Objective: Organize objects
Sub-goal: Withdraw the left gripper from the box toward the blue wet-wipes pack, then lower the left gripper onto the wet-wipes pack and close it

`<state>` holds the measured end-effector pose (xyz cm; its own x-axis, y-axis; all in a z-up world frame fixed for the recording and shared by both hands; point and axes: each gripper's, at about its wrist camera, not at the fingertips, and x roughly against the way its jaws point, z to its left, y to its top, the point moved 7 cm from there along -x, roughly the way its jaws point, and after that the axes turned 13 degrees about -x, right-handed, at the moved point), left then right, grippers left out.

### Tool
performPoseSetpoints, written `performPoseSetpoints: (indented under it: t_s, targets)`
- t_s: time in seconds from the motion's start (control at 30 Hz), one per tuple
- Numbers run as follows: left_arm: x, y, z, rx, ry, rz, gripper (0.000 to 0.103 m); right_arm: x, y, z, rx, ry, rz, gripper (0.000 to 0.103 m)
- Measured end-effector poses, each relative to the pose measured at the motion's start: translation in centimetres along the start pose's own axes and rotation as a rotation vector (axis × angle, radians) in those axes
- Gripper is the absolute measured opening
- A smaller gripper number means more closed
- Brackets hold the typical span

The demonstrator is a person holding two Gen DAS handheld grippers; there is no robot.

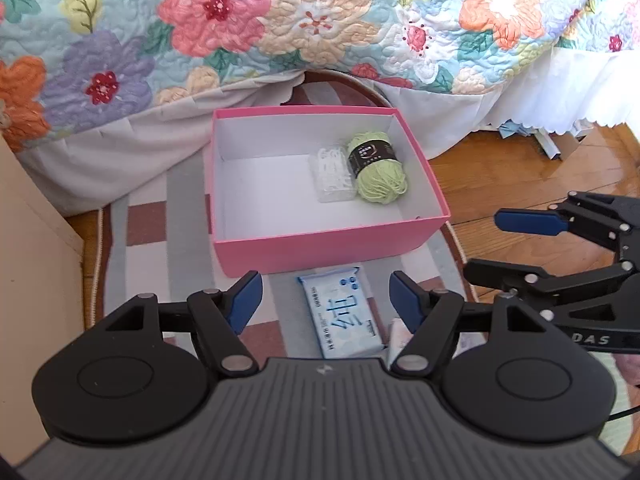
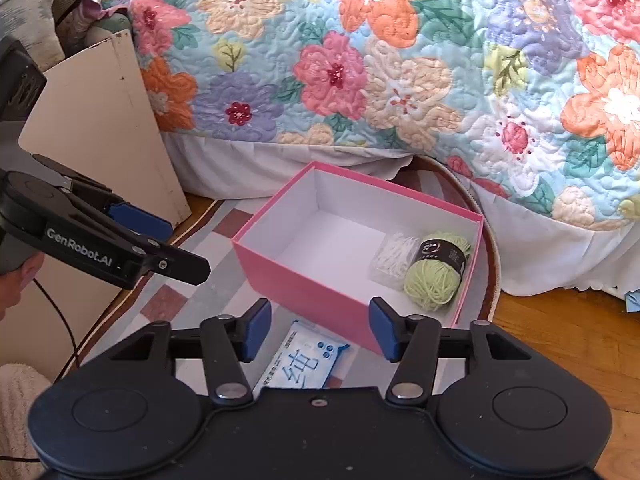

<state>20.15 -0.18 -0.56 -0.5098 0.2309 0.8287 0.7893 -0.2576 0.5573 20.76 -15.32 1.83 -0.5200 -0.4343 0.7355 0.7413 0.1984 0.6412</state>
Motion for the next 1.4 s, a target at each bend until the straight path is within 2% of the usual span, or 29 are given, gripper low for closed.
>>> performPoseSetpoints:
  t_s: [0.1,0.17,0.2,0.37,0.6,0.83,1.07,1.17,1.3,1.4]
  targets:
    - [0.2,-0.7,0.0,0.002,0.004,0.001,0.072,0.2,-0.5,0.6,0.008,0.009,0.018,0.067]
    - [0.2,-1.3,0.0,0.007,-0.002,0.007,0.072,0.3,-1.1,1.1,0.020,0.016,0.038,0.074]
    - [0.1,-1.7,0.0,0.013,-0.005,0.013,0.073,0.3,-1.4,1.3,0.029,0.019,0.045,0.080]
    - [-0.4,-3.3,-0.5,0.021,-0.031,0.041,0.075,0.3,-2.7,1.9,0.030,0.030,0.049,0.090]
    - [-0.5,-4.6,-0.6,0.041,-0.035,0.039,0.081,-0.5,-4.4,1.7,-0.025,0.060,0.063,0.094]
    - [-1.0,-5.3,-0.1,0.045,-0.019,0.042,0.095,-1.4,-6.0,1.8,-0.012,0.045,0.068,0.094]
    - [-1.8,-6.1,0.0,0.066,-0.025,0.046,0.097,-1.8,-6.8,2.3,0.006,0.080,0.056,0.094]
    - [-2.1,-6.3,0.5,0.107,-0.033,0.021,0.097,-1.9,-7.0,2.7,0.037,0.088,0.029,0.094]
    - [-2.7,-6.8,1.0,0.109,-0.023,0.015,0.097,-2.0,-7.1,2.3,0.047,0.078,-0.026,0.094]
    - [-3.4,-7.3,1.0,0.123,-0.053,0.033,0.097,-2.7,-7.4,1.8,0.047,0.058,-0.041,0.094]
